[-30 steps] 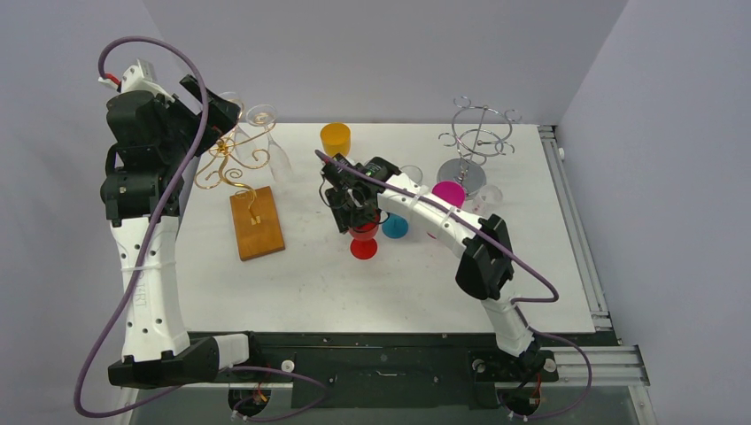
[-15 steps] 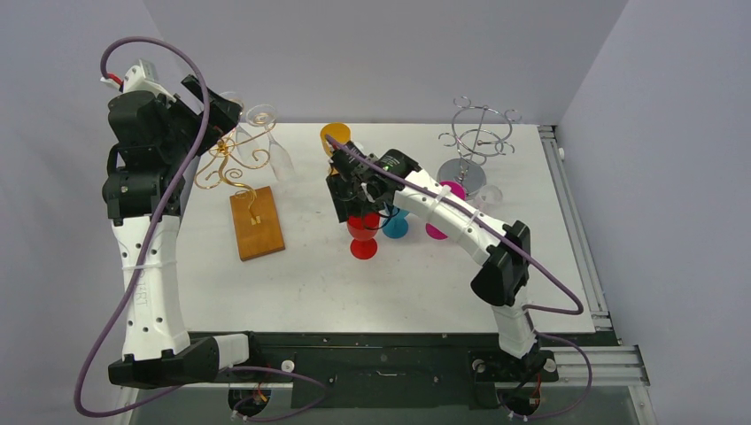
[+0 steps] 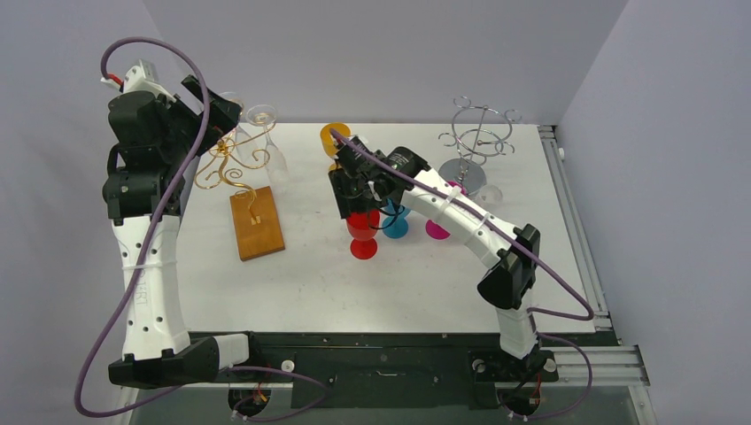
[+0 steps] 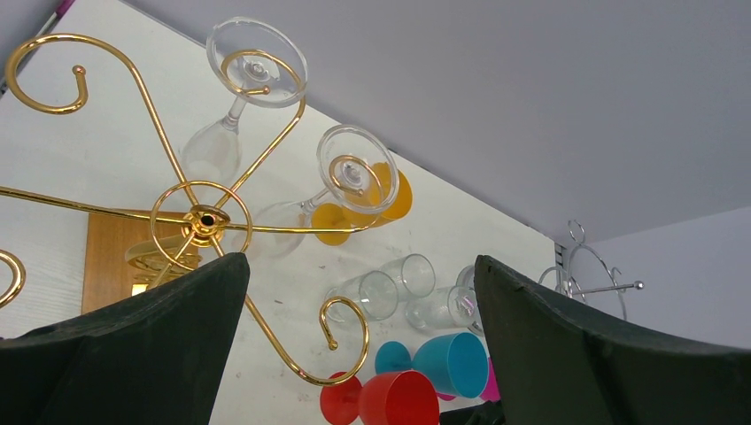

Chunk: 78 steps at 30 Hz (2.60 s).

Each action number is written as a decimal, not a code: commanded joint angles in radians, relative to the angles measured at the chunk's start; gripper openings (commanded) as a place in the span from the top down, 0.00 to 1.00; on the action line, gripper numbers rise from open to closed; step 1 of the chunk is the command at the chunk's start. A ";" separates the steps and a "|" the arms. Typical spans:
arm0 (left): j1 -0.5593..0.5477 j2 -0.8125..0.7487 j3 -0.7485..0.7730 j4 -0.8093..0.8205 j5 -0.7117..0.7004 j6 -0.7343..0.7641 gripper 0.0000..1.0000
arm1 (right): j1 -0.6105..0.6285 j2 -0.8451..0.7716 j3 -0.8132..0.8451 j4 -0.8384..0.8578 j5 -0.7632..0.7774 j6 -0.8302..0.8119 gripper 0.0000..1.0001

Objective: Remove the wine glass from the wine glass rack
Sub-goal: Place the wine glass at the center of the board, then pick up the wine glass from the wine rack.

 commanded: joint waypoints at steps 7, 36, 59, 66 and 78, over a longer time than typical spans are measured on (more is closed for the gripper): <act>0.006 -0.010 -0.013 0.060 0.014 -0.001 0.04 | 0.005 -0.141 -0.011 0.020 0.036 0.010 0.45; 0.066 0.250 0.185 0.049 -0.138 -0.074 0.48 | -0.168 -0.516 -0.365 0.262 -0.053 0.046 0.24; 0.155 0.396 0.131 0.189 0.048 -0.223 0.62 | -0.215 -0.583 -0.431 0.280 -0.067 0.043 0.23; 0.169 0.426 0.117 0.217 0.070 -0.245 0.64 | -0.218 -0.581 -0.431 0.283 -0.068 0.043 0.23; 0.184 0.462 0.106 0.265 0.140 -0.297 0.75 | -0.218 -0.575 -0.431 0.289 -0.068 0.049 0.23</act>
